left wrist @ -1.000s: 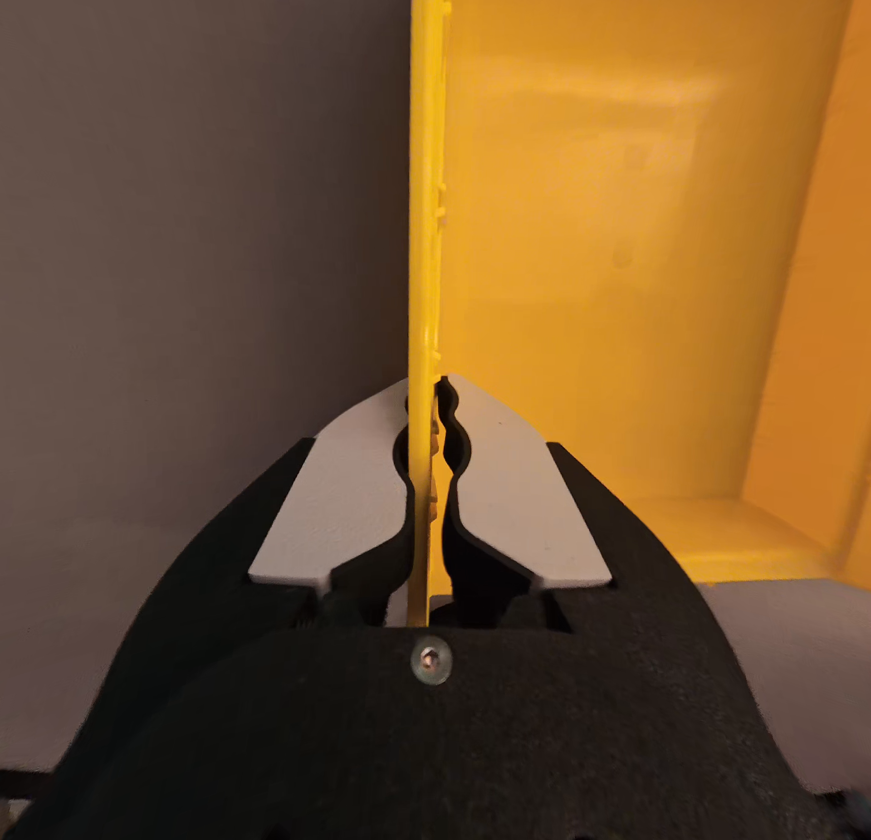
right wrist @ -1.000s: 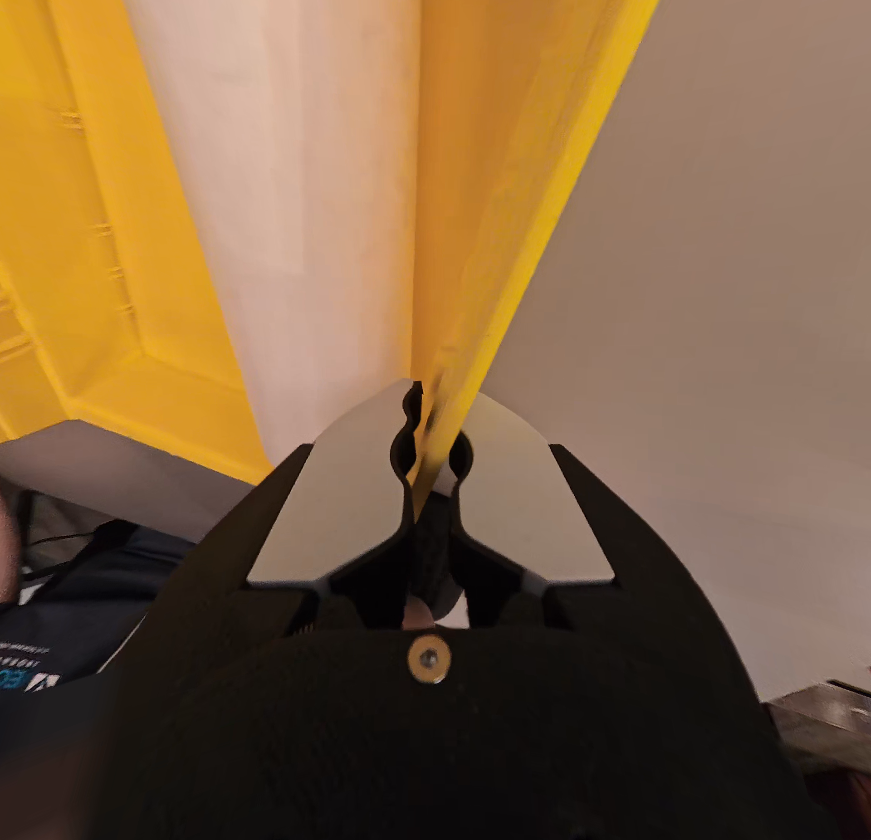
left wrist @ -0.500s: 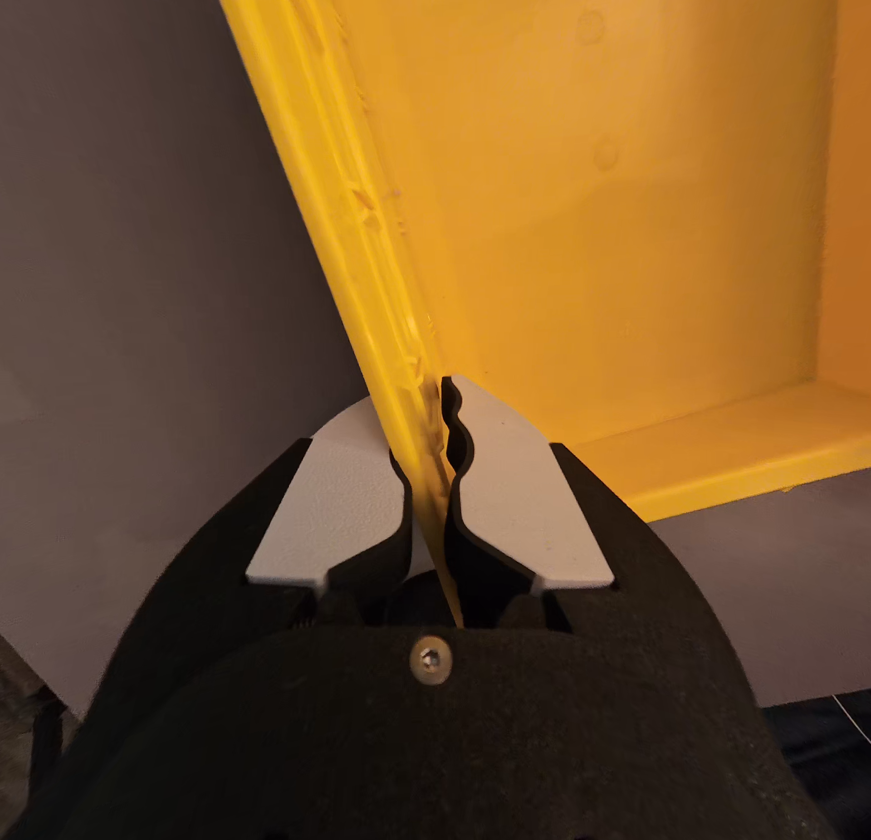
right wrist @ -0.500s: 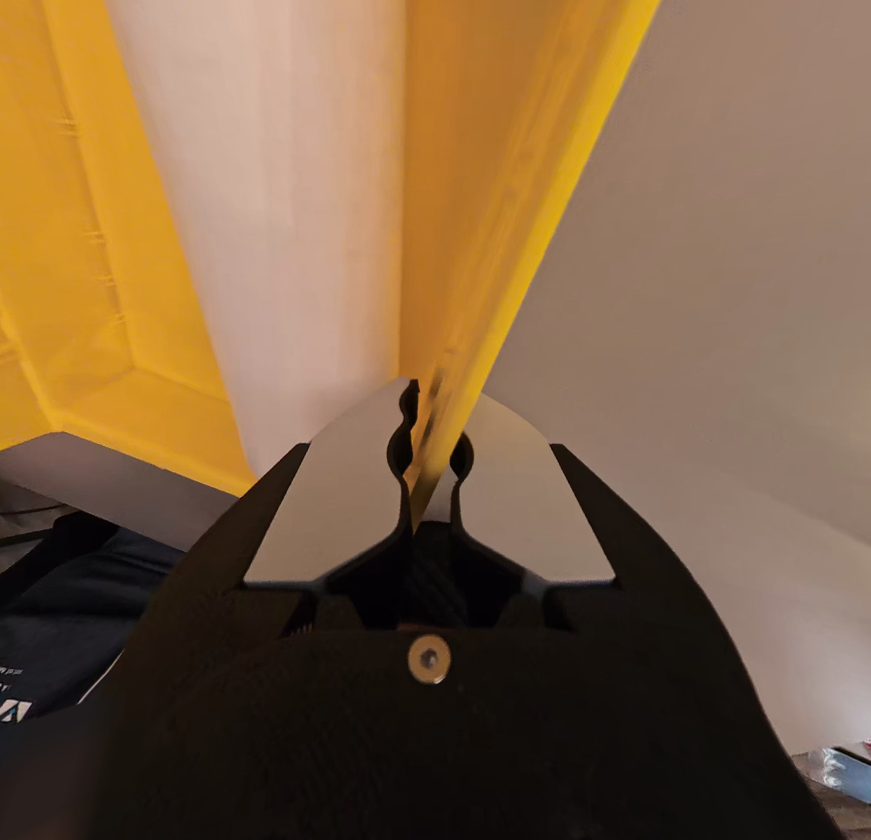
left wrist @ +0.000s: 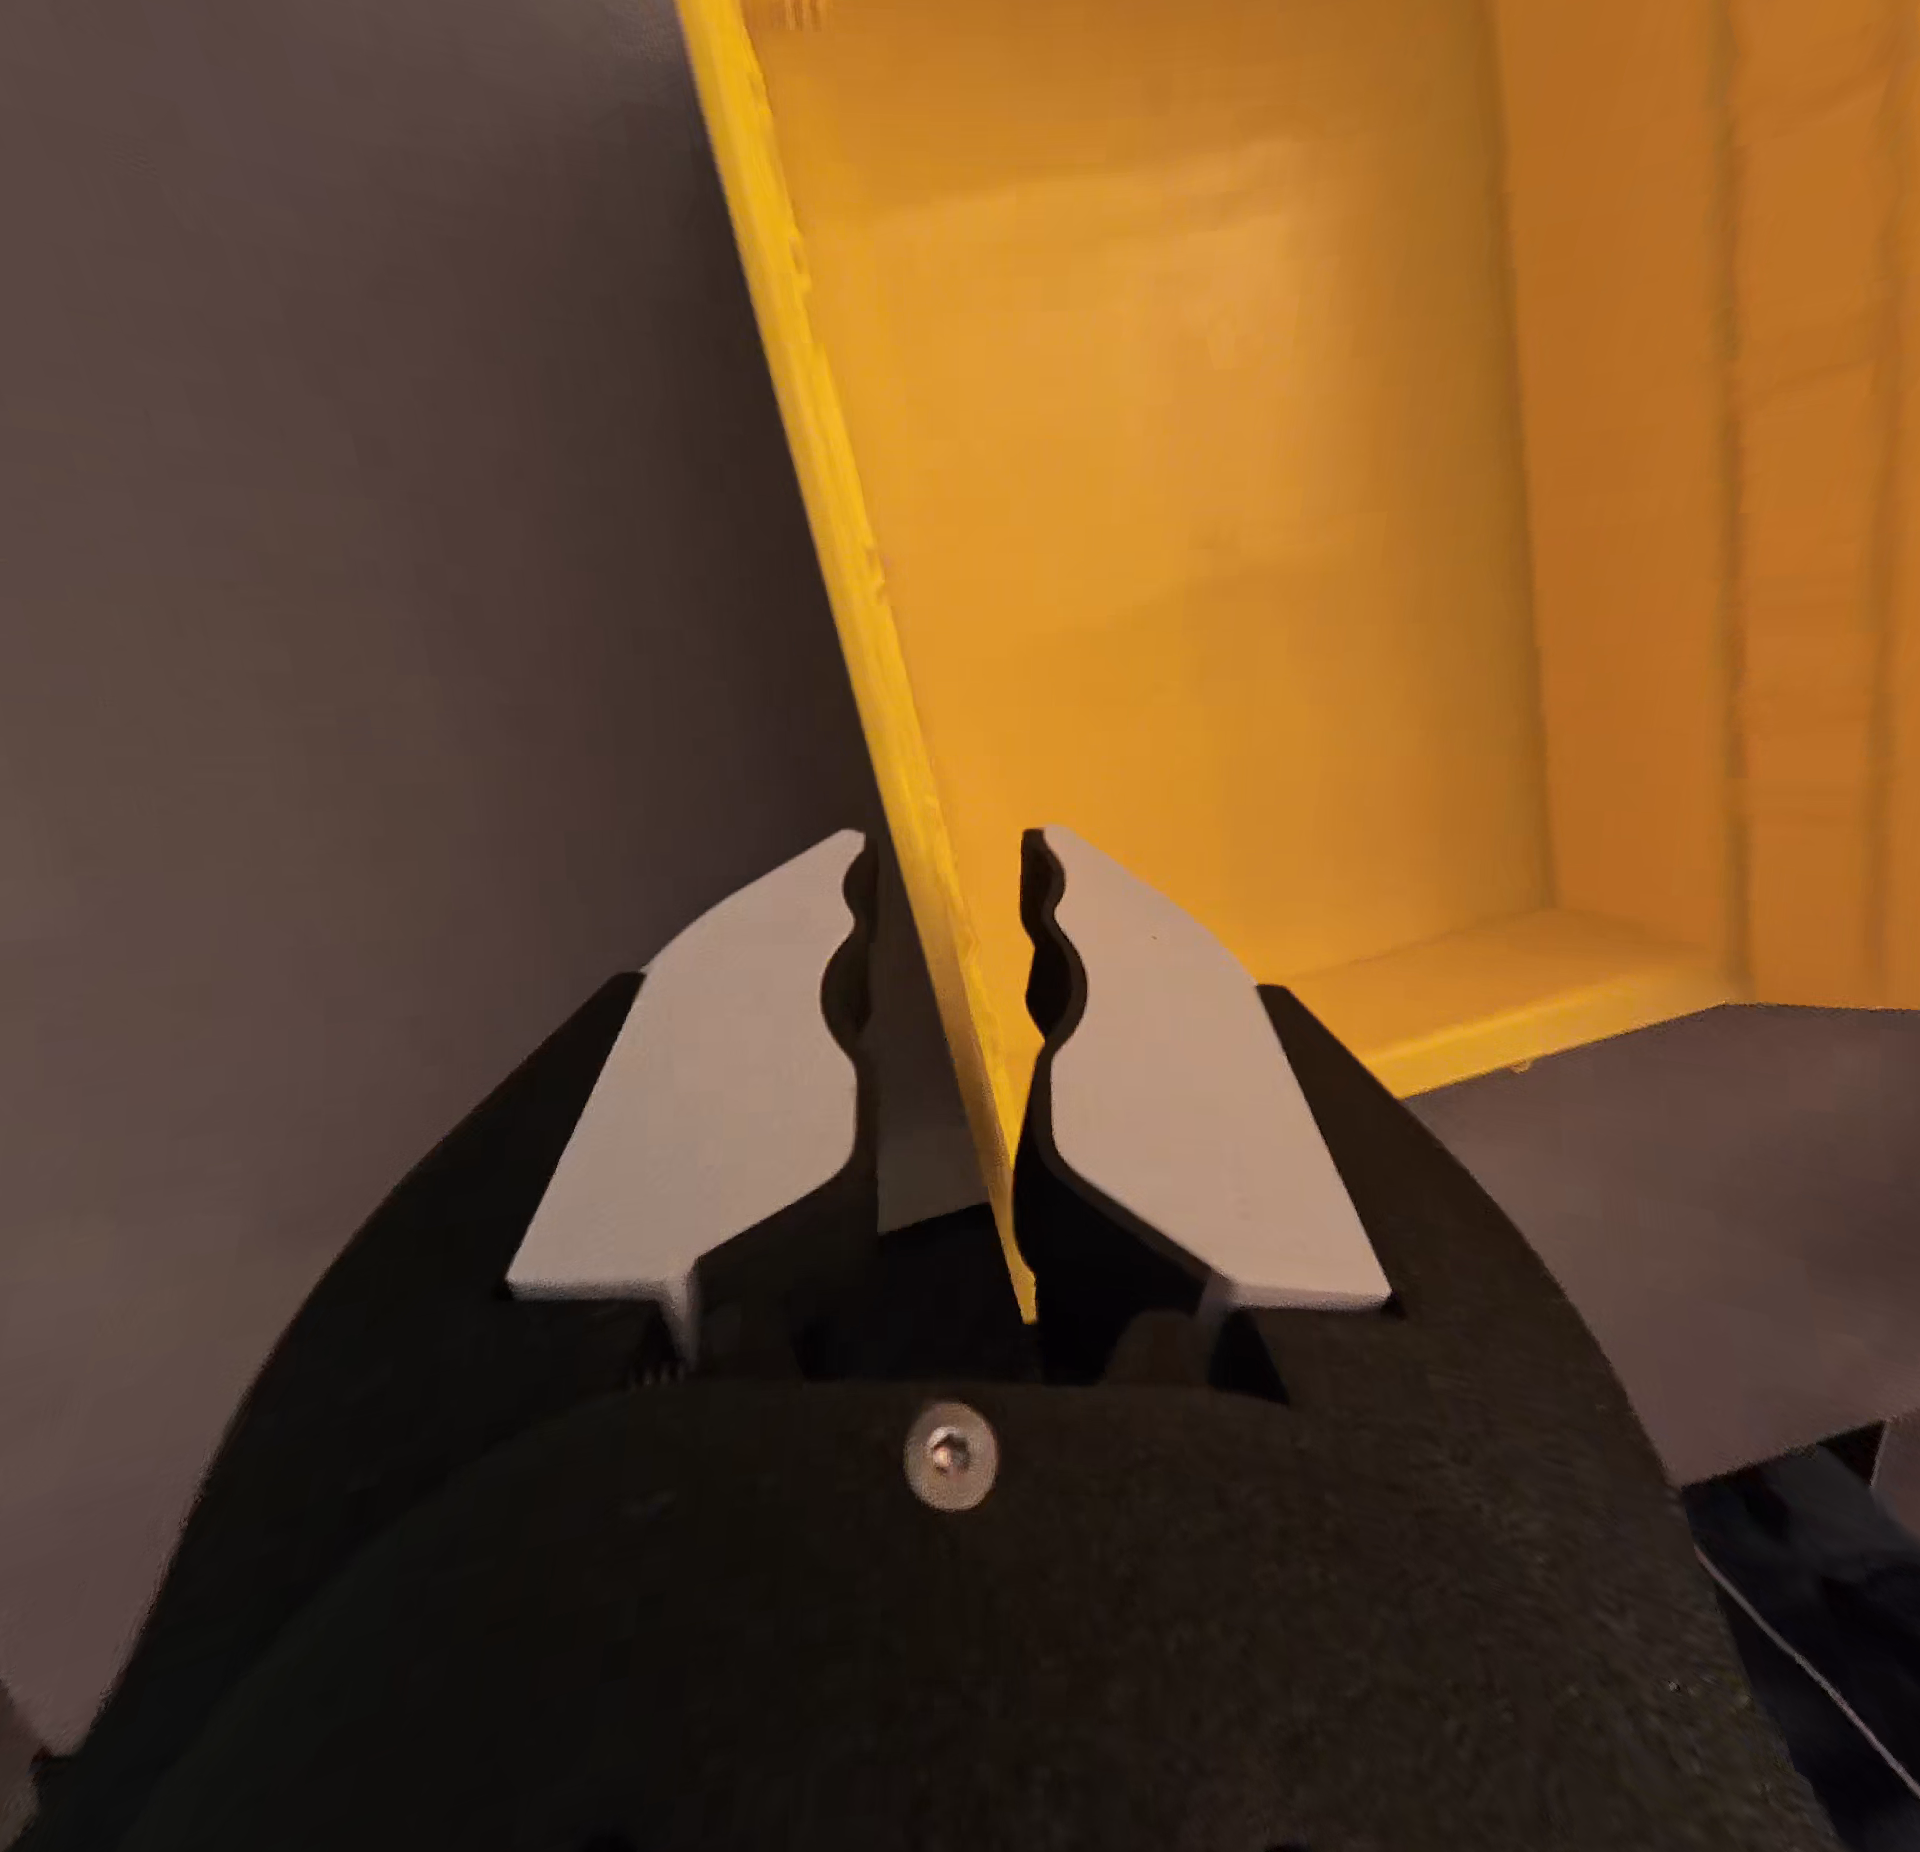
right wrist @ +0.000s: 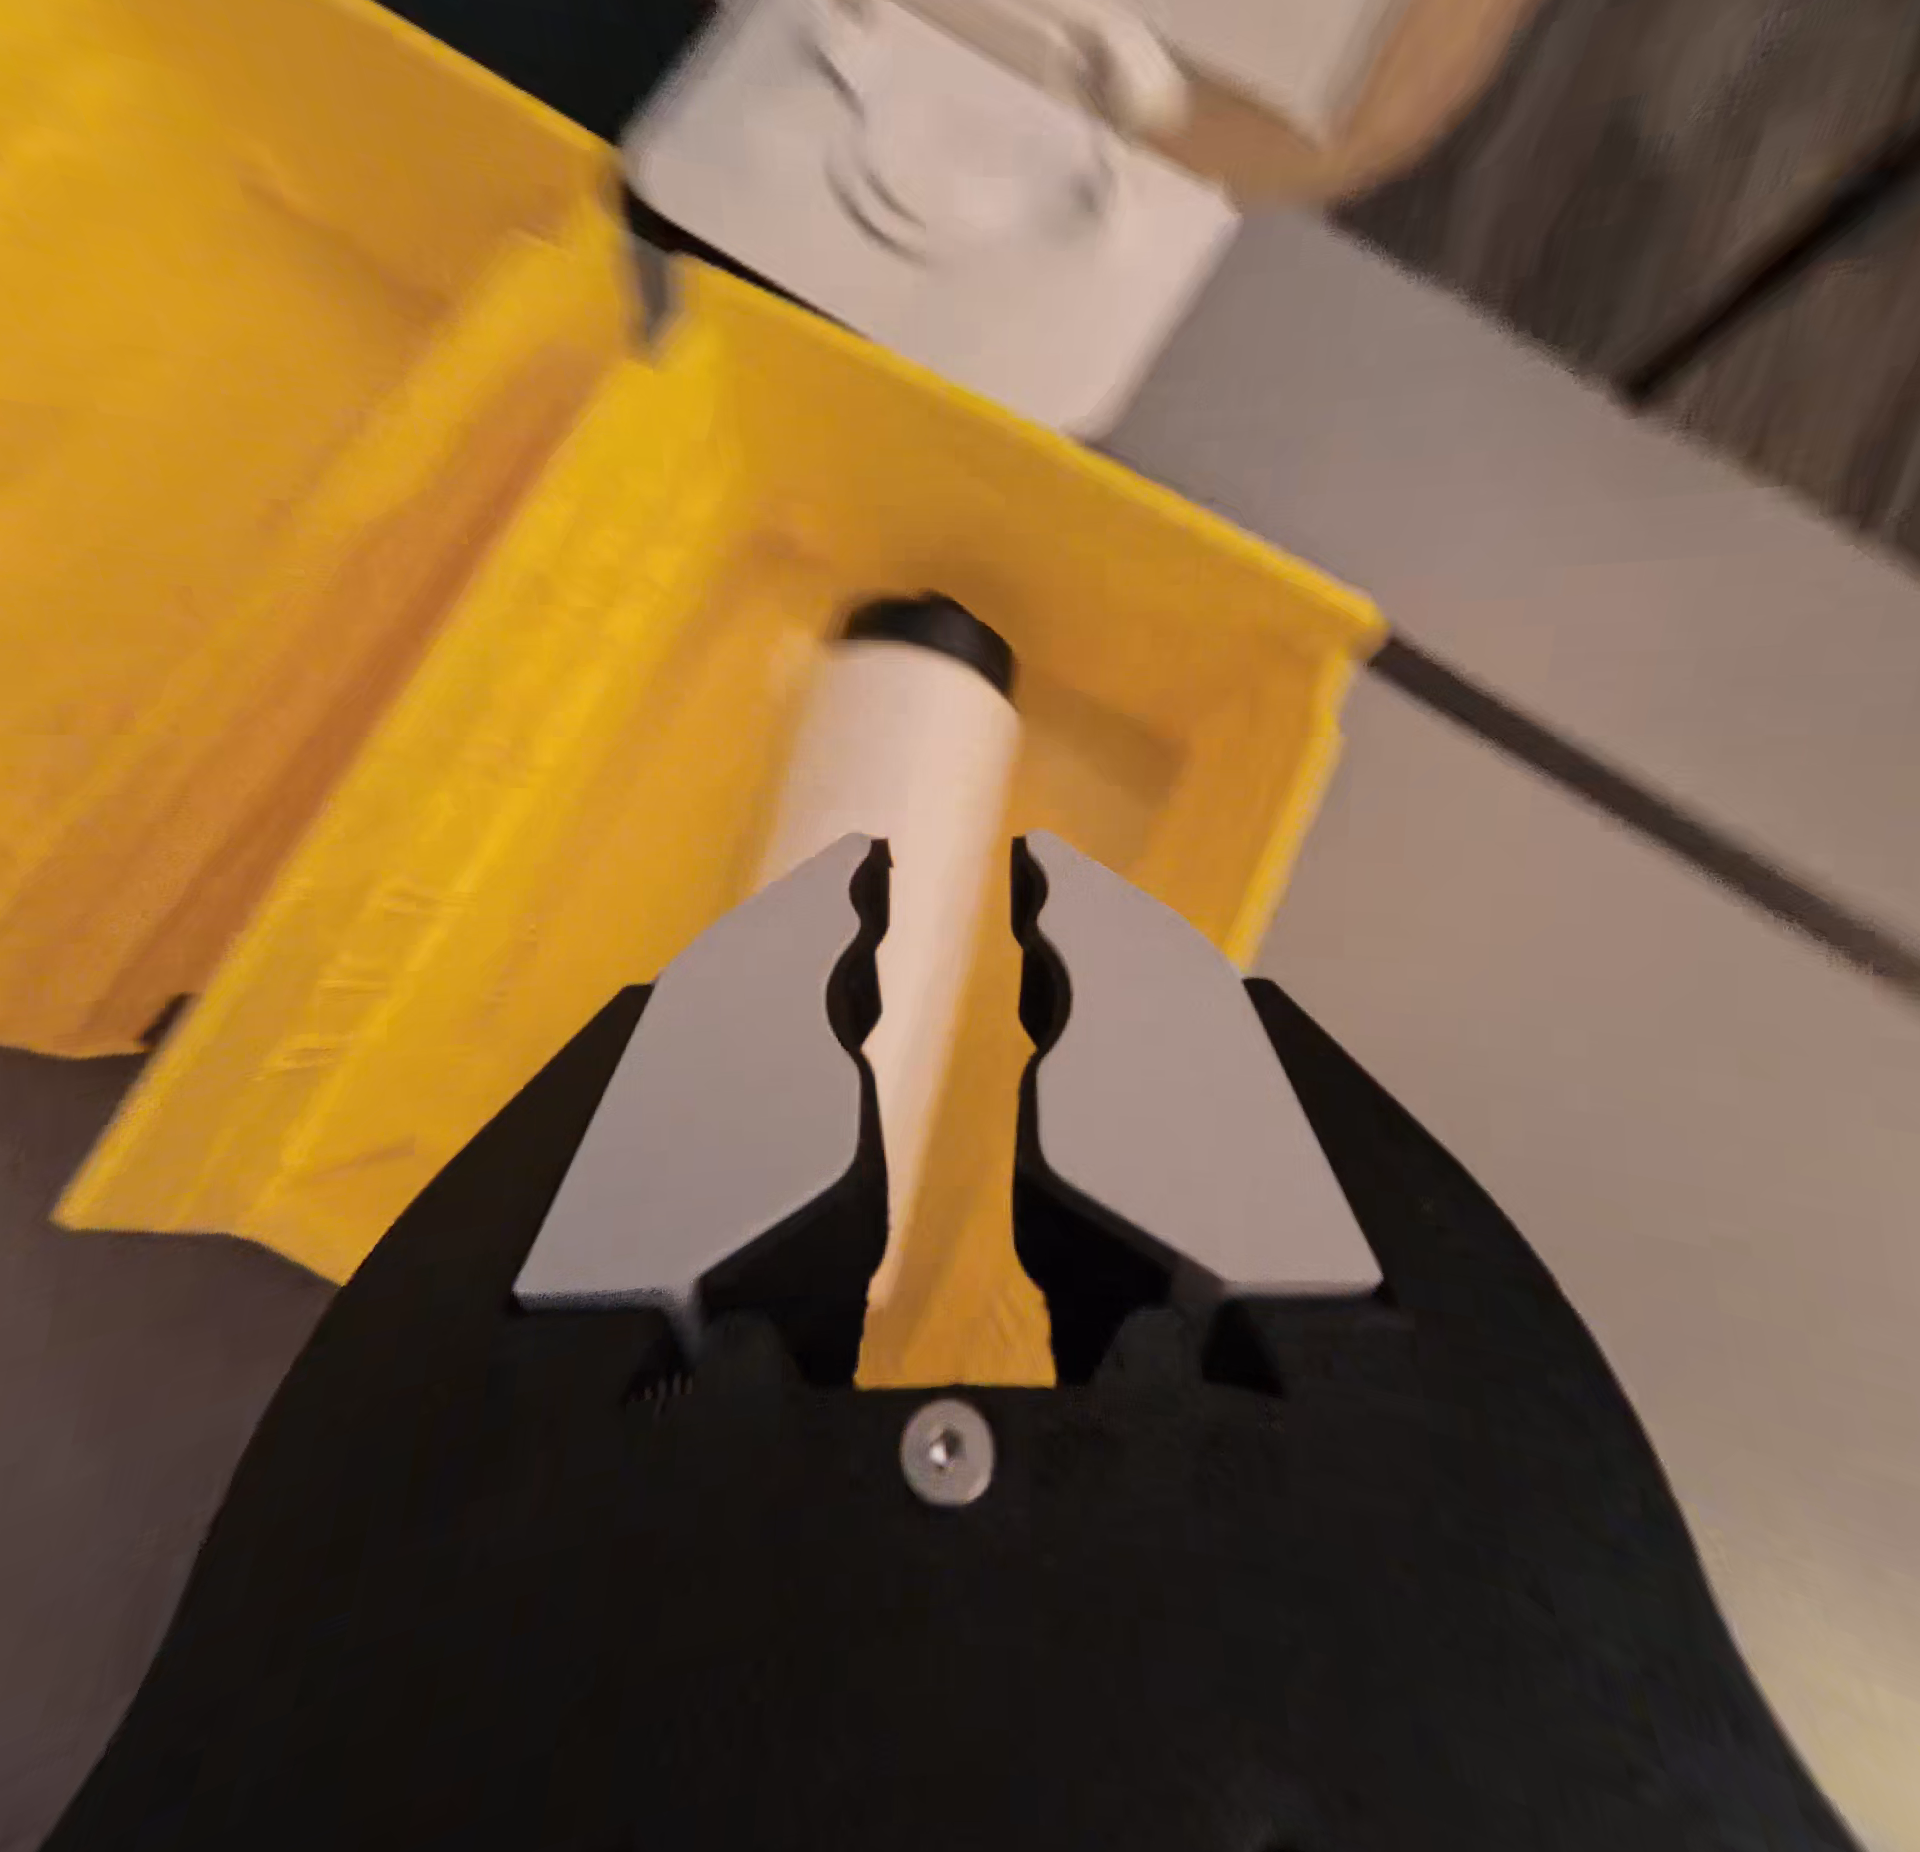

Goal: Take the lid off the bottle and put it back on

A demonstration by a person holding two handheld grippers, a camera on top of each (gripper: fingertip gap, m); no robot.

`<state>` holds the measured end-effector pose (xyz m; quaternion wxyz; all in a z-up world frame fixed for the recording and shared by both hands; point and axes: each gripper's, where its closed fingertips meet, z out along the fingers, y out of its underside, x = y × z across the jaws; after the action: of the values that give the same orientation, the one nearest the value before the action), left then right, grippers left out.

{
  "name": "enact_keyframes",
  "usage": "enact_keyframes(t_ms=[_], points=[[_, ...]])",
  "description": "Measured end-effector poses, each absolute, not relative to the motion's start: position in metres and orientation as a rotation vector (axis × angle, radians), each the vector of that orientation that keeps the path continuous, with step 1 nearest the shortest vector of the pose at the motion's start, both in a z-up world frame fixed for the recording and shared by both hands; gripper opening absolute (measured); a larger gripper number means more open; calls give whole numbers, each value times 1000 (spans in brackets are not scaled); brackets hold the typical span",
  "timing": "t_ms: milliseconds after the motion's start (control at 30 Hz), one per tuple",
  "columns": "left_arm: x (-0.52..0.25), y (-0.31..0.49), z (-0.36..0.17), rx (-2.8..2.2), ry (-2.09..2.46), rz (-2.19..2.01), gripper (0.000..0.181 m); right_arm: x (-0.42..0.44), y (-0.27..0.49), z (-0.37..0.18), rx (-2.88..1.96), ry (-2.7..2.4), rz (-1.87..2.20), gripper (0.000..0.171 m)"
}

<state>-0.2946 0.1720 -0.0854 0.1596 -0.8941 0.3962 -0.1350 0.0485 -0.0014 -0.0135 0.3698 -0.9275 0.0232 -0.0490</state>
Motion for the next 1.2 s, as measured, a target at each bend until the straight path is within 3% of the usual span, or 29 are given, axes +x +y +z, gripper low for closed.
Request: enact_keyframes(t_ms=[133,233,500,867,1200], points=[[-294,177,-59,-2447,1066,-453,29,-67,25,-16,-2248,-321,156,22],[-286,176,-47,-2379,1060,-503,29,-120,40,-41,-2417,-356,454,23],[-277,167,-40,-2338,1097,-586,29,-99,115,-55,-2646,-111,286,30],[-267,161,-31,-2290,1119,-658,29,-98,137,-106,-2899,52,88,36],[-263,153,-18,-2236,1134,-671,25,-101,148,-133,-2943,162,80,26]])
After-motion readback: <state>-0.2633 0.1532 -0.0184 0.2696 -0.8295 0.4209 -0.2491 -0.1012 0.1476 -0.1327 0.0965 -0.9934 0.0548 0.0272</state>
